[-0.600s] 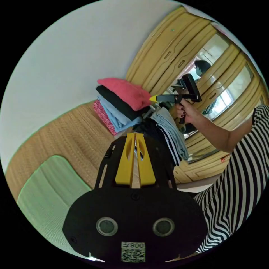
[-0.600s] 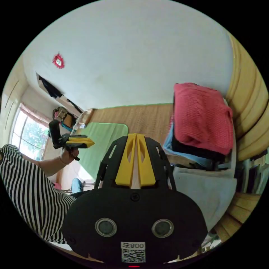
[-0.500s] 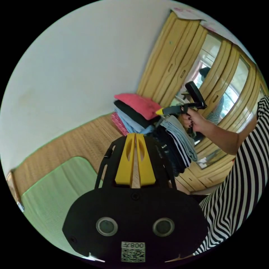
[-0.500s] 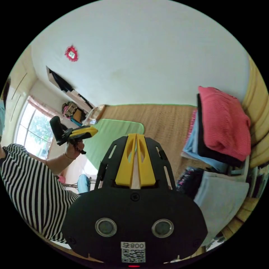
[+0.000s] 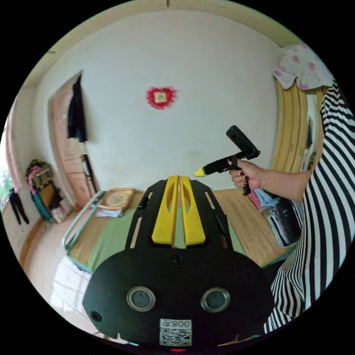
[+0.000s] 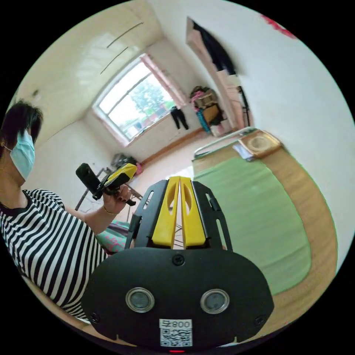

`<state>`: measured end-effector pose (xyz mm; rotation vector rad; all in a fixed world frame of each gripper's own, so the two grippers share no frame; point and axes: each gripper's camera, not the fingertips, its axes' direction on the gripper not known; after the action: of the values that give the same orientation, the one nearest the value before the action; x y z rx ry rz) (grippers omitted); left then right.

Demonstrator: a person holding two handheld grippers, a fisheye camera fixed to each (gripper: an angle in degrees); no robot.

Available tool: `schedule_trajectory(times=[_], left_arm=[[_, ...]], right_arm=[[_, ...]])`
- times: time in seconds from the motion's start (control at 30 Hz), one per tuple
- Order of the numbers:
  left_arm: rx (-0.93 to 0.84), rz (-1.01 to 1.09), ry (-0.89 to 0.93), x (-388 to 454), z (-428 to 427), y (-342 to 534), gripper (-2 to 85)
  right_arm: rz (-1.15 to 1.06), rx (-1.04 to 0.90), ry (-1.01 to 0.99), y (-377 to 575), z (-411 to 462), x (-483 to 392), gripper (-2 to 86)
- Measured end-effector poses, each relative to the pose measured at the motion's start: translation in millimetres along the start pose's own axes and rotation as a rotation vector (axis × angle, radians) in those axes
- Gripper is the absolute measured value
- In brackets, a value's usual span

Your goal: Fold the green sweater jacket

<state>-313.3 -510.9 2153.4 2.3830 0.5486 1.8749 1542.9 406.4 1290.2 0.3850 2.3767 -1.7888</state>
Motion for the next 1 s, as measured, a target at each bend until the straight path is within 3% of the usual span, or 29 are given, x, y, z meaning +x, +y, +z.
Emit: schedule_trajectory(times=[0.07,0.2,0.27,0.57,0.83,1.0], left_arm=[[0.087,-0.075,-0.034,-26,-56,24,0.4],[0.219,-0.117,0.102,-66,-164,79,0.8],[0.224,-0.137,0.030,-72,-205,99,0.8],[0.163,-0.340,-0.545,-82,-382,204,6.0],[-0.038,-1.034,-1.303,-34,-520,362,9.8],[-0.119,-1.319,-1.585,-19,-570,442,9.8]], right_arm=[[-0.084,-0.034,-0.072,-28,71,-17,0.1],[-0.258,-0.130,-0.217,-71,226,-55,0.1],[-0.325,-0.181,-0.263,-80,287,-69,0.1],[-0.528,-0.413,-0.575,-80,586,-114,0.6],[-0.683,-0.673,-0.785,-34,823,-161,3.0],[-0.785,-0.789,-0.871,7,964,-206,4.6]])
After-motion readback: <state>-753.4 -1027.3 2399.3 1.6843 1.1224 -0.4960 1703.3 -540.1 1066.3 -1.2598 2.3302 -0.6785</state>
